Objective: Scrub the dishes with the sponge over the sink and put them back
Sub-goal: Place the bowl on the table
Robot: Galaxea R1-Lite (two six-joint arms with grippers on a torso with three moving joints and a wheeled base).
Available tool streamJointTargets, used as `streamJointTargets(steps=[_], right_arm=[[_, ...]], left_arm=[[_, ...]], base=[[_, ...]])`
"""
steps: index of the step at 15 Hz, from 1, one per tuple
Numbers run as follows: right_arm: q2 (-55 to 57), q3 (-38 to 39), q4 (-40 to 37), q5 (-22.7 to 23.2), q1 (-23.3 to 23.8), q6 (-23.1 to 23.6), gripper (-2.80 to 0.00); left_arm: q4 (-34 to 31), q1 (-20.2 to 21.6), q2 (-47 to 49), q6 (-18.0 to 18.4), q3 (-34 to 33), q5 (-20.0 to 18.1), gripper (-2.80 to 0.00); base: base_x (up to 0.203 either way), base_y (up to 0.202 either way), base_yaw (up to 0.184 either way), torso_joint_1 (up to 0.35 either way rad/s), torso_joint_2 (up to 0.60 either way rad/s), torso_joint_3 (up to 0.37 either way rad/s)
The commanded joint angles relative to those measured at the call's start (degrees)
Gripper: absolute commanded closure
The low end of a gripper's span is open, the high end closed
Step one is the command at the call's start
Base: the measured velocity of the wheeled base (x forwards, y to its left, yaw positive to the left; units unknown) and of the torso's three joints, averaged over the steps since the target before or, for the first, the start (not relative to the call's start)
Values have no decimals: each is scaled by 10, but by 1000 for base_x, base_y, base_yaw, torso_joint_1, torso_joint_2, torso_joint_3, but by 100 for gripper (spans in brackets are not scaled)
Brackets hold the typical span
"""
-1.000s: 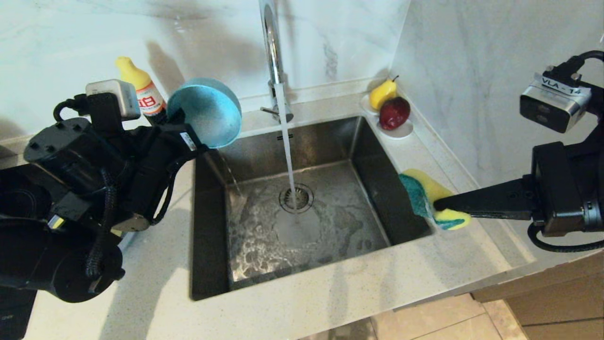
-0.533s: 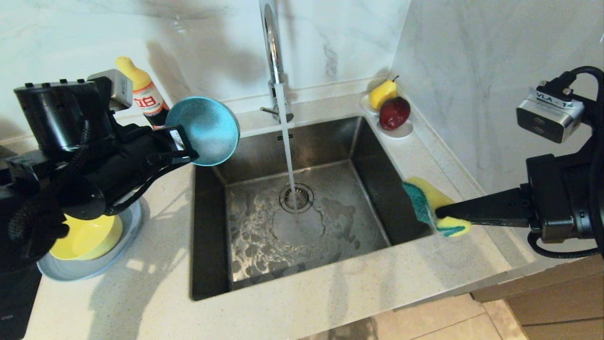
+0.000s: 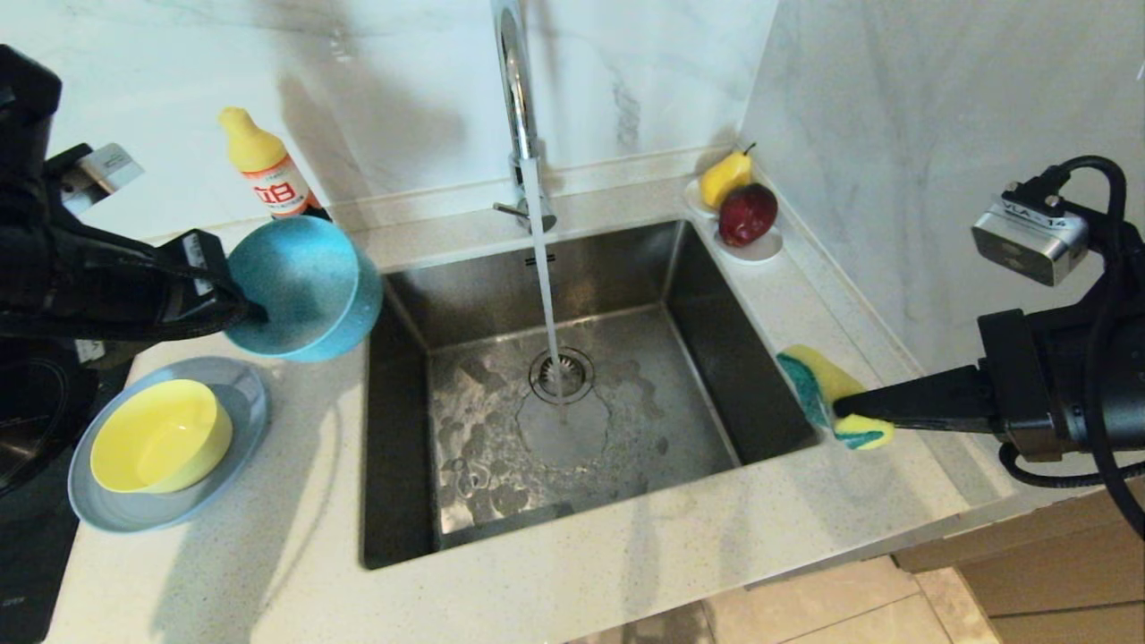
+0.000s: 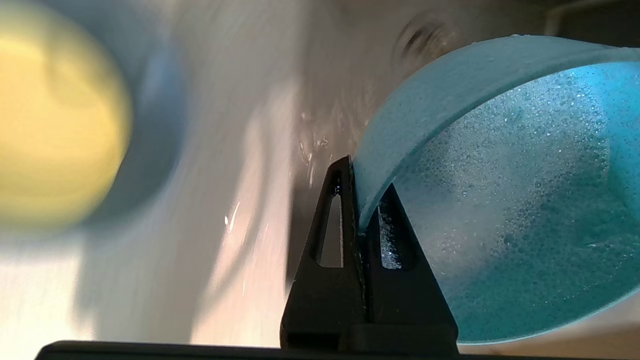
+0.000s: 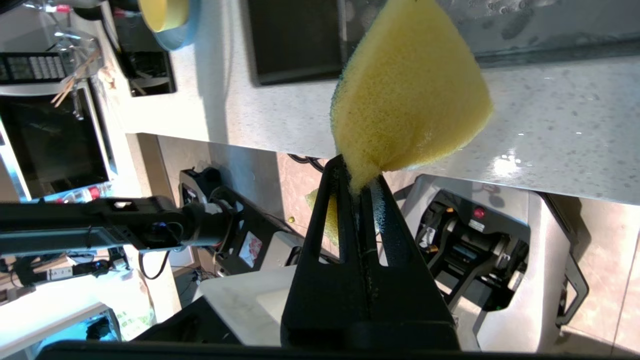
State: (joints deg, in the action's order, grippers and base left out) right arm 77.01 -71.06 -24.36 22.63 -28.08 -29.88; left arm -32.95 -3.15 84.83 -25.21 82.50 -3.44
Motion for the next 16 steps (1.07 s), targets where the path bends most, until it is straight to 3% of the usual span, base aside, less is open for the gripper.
streamJointTargets(steps=[1,7,12,16], right_arm=[[15,3,-2,1,6,0,0],[20,6,-2,1,17,3,0],[22,7,-1,1,17,4,0],[22,15,-1,1,17,13,0]], left_arm=[[-84,65,-6,-20,33,-13,0],[-21,233,15,-71,38,-14,0],[-7,343,73,-109,56,-12,0],[56,412,132,-135,58,-12,0]], base=[[0,0,0,0,0,0],[0,0,0,0,0,0],[0,0,0,0,0,0],[0,0,0,0,0,0]])
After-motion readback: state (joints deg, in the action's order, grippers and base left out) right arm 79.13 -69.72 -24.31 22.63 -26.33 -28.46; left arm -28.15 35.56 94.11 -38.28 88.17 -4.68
